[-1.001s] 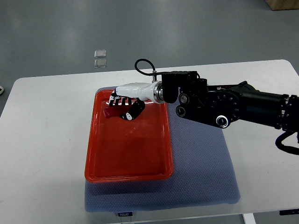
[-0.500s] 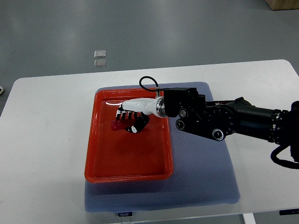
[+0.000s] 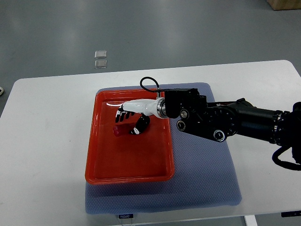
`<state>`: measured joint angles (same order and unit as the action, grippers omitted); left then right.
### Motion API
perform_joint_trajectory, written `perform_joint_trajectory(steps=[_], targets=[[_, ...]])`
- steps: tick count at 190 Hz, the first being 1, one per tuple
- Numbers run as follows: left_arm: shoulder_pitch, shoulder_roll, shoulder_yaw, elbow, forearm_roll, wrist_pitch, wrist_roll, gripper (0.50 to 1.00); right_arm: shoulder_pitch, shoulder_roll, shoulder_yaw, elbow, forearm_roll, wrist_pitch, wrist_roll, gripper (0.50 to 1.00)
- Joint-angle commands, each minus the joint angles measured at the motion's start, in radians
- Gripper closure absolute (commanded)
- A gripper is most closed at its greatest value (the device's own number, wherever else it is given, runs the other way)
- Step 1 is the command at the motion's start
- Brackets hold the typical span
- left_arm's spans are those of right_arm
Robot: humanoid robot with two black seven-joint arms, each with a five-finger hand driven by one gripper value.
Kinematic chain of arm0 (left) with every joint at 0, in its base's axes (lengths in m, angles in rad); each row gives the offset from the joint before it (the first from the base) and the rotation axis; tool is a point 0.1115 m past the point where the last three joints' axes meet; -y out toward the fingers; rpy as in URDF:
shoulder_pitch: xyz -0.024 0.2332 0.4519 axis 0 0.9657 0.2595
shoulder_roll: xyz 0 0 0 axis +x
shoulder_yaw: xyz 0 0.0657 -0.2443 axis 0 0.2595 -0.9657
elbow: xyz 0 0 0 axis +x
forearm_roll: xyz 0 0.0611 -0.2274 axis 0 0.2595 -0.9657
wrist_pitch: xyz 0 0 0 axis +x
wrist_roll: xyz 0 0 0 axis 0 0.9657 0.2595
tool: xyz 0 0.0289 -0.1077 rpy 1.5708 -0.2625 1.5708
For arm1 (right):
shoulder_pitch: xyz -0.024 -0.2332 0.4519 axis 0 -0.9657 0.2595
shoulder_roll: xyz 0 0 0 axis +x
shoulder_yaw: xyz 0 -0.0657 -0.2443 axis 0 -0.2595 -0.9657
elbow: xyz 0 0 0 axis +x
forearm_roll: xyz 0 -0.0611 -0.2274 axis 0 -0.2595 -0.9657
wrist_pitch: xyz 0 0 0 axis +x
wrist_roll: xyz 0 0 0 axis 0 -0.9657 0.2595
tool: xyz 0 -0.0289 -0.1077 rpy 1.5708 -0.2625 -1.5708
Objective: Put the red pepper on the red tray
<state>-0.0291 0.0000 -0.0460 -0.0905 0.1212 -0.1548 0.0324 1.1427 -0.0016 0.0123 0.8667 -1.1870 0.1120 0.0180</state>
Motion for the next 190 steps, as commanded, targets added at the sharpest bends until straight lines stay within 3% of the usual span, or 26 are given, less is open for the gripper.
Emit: perform_joint_trajectory(steps=[1,26,46,114,160,190], targets=[[0.000,0.000,0.000,0.000,0.000,0.000,0.000,0.500,0.002,0.000,0.000,0.000,0.006,0.001,0.000,0.679],[0.000,0.000,0.000,0.000,0.000,0.000,0.000,0.500,0.003,0.000,0.002,0.000,0.007,0.000,0.000,0.668],[0.000,0.000,0.000,0.000,0.000,0.000,0.000,0.500,0.006,-0.002,0.009,0.000,0.010,-0.008,0.002,0.603],[0.000,0.000,0.000,0.000,0.000,0.000,0.001,0.500,0.038,-0.040,0.121,0.000,0.084,0.008,0.003,0.597],[0.000,0.000,0.000,0.000,0.000,0.000,0.000,0.500,0.012,-0.107,0.356,-0.037,0.366,0.001,0.005,0.595],[0.000,0.000,0.000,0.000,0.000,0.000,0.000,0.500,-0.052,-0.107,0.551,-0.064,0.411,-0.026,0.013,0.597]])
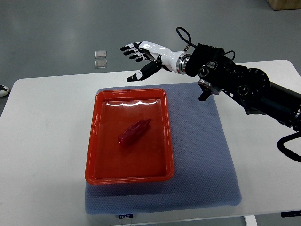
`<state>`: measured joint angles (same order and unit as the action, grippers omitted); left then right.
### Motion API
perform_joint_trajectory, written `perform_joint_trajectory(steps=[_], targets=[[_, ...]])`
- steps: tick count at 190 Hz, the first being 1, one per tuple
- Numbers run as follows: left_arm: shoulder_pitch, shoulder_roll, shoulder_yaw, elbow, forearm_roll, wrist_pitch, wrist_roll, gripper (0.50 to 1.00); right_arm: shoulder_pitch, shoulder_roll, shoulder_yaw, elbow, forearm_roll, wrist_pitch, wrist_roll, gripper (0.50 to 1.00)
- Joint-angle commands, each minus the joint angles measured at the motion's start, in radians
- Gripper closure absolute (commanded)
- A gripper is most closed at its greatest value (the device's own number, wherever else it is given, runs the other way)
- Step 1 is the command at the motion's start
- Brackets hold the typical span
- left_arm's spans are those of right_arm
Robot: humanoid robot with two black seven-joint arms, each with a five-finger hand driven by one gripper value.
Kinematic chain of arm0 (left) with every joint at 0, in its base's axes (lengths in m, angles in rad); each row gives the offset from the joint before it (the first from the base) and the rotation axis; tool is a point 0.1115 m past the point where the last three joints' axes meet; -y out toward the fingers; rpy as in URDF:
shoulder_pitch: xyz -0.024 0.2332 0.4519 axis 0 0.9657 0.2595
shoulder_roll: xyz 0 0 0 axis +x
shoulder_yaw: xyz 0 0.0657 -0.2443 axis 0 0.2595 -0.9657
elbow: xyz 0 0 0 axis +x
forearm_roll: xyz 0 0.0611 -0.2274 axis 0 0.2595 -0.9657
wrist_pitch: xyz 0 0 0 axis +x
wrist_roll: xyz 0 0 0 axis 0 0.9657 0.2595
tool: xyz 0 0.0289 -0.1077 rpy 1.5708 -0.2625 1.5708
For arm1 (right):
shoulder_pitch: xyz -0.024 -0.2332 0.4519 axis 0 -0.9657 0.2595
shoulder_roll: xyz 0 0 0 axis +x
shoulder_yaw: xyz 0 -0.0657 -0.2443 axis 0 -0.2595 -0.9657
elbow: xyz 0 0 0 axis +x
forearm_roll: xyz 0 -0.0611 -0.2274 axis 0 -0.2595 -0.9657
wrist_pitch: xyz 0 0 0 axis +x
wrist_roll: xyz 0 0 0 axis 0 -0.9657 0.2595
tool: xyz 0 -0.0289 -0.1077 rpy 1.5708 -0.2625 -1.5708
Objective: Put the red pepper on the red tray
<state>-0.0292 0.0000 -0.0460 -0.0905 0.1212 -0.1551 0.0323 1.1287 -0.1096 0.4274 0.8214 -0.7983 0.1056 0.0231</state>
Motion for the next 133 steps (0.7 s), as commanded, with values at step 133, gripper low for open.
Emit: perform_joint_trajectory(steps=[133], targets=[[0.000,0.000,0.000,0.000,0.000,0.000,0.000,0.500,-0.323,0.016,0.516,-0.074,0.353,-0.119,0.080,0.595]])
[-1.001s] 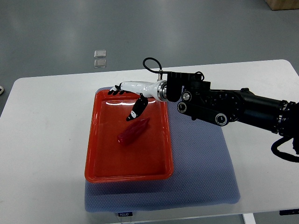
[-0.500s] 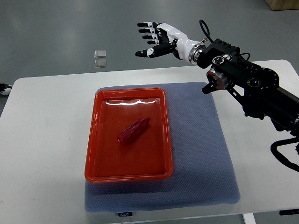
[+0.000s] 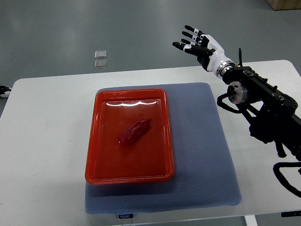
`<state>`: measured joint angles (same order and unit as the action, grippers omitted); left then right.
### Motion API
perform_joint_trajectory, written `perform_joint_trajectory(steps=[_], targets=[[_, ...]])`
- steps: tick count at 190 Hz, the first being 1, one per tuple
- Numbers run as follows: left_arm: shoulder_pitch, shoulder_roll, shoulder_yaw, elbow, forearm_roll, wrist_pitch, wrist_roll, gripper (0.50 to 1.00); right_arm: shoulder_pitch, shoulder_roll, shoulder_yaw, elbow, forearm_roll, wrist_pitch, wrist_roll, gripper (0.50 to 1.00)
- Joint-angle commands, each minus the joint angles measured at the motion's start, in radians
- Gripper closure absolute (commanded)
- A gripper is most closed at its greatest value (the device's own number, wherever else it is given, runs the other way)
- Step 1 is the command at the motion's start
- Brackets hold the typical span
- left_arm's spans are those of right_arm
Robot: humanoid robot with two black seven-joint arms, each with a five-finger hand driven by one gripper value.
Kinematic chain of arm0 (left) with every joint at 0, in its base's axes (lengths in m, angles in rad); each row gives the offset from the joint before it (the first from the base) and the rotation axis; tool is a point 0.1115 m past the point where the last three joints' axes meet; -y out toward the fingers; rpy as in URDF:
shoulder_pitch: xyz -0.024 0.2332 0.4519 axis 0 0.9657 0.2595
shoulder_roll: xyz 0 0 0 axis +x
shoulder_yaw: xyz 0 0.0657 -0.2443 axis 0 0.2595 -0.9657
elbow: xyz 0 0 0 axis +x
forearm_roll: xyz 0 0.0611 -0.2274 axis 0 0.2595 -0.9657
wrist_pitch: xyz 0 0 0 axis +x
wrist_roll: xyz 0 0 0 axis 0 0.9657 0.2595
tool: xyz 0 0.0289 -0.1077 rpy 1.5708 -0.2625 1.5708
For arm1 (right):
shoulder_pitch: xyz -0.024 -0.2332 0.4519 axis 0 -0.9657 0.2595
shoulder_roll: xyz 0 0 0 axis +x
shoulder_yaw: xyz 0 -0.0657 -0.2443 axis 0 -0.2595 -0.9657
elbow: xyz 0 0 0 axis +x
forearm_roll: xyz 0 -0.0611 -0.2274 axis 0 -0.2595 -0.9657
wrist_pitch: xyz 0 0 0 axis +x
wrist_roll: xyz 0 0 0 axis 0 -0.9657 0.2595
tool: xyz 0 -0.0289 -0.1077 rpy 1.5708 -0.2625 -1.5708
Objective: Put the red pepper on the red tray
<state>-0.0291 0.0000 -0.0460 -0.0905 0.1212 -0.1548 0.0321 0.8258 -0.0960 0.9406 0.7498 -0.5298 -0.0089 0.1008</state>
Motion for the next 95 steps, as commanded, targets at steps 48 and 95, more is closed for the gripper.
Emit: perform_joint_trajectory(steps=[48,95], targets=[[0.000,0.000,0.000,0.000,0.000,0.000,0.000,0.500,-0.063,-0.001,0.001,-0.006,0.369,0.000,0.002,0.589],[0.000,0.000,0.000,0.000,0.000,0.000,0.000,0.500,-0.093,-0.002,0.003,-0.049,0.493,0.006,0.004,0.585]])
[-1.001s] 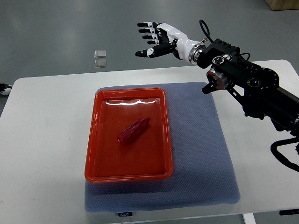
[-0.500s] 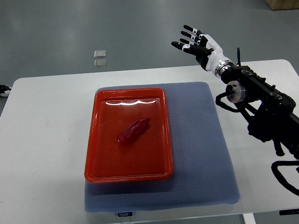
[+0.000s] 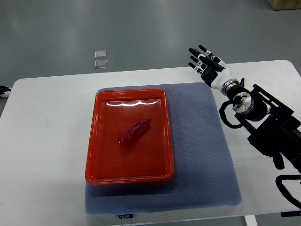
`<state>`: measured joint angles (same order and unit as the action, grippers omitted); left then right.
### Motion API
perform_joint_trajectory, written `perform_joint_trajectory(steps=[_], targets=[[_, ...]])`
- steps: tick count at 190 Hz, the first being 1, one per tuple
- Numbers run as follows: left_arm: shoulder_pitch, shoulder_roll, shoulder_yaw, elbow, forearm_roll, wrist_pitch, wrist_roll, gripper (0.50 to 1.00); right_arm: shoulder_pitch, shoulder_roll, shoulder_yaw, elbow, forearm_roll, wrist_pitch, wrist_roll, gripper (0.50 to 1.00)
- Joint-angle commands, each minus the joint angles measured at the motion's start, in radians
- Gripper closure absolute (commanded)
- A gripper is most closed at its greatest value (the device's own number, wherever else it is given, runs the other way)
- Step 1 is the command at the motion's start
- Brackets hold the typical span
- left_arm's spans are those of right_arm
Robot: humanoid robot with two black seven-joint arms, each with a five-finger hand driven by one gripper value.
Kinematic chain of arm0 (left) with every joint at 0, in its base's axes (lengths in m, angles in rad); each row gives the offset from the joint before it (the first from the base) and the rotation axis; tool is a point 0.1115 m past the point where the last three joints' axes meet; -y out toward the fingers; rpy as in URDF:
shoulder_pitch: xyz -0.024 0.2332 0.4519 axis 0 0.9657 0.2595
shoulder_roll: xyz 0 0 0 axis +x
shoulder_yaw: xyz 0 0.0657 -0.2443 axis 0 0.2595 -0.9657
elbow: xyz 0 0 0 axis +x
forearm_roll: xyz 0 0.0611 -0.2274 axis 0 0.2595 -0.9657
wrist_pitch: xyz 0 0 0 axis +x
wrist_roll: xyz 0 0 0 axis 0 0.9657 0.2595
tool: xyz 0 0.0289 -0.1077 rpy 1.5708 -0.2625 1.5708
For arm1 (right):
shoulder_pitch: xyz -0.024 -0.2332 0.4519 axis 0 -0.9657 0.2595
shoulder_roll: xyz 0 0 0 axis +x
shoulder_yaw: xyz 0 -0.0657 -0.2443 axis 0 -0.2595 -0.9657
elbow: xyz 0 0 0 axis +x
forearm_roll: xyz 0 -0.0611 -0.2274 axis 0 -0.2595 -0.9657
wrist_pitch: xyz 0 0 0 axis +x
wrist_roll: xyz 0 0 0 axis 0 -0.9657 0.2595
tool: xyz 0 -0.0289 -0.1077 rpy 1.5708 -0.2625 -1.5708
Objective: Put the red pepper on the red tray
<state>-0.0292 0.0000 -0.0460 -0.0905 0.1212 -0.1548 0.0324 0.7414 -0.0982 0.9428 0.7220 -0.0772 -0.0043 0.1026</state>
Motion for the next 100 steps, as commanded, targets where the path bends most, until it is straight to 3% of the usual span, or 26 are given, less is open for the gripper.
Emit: perform_joint_trajectory(steps=[1,29,56,100], targets=[[0.000,0.000,0.000,0.000,0.000,0.000,0.000,0.500,-0.008,0.000,0.001,-0.021,0.040,0.001,0.002,0.585],[0.000,0.000,0.000,0.000,0.000,0.000,0.000,0.500,-0.008,-0.002,-0.001,-0.058,0.040,0.003,0.022,0.585],[0.000,0.000,0.000,0.000,0.000,0.000,0.000,0.500,-0.004,-0.014,-0.001,-0.070,0.040,0.001,0.080,0.585],[0.000,0.000,0.000,0.000,0.000,0.000,0.000,0.500,0.003,-0.021,0.001,-0.079,0.040,0.001,0.095,0.585]])
